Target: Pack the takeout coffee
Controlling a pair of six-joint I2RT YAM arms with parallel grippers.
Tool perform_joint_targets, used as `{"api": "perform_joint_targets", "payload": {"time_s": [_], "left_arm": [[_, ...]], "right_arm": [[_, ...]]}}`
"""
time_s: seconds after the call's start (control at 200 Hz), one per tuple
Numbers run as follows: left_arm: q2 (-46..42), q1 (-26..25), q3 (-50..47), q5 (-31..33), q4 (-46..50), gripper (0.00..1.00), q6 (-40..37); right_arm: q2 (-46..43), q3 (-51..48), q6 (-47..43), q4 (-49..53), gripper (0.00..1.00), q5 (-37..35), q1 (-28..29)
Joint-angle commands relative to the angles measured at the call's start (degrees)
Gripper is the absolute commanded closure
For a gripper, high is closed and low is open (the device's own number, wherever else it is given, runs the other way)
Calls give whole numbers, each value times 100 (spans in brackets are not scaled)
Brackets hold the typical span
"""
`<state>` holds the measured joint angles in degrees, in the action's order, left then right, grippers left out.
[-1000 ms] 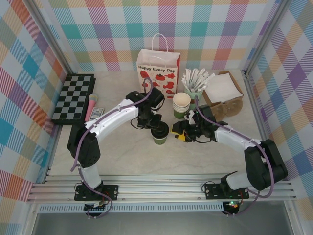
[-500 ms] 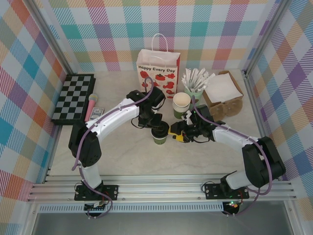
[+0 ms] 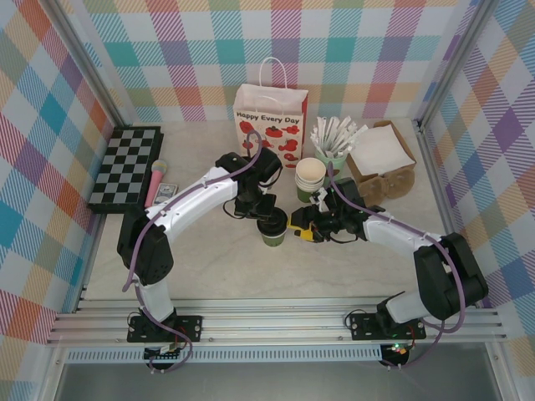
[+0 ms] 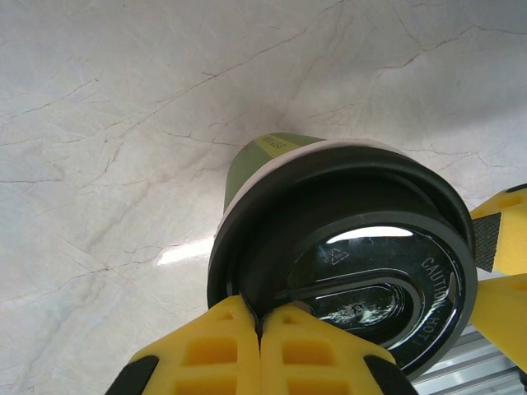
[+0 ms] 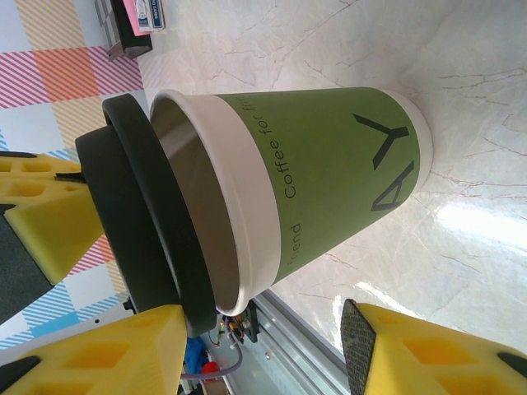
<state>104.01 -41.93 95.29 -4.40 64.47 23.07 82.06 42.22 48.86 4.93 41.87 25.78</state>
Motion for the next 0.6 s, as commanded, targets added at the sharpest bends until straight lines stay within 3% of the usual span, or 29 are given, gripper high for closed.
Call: {"api": "perform_joint_targets", "payload": {"time_s": [0.0,0.595], "left_arm": [[-39,-75,-46,-31,49,100,-44],[216,-76,-80,-122,-27,100,-84]], "right_arm": [[73,181,-4,-164,46,40,43],[201,240,14,-138,45,-21,85]]}}
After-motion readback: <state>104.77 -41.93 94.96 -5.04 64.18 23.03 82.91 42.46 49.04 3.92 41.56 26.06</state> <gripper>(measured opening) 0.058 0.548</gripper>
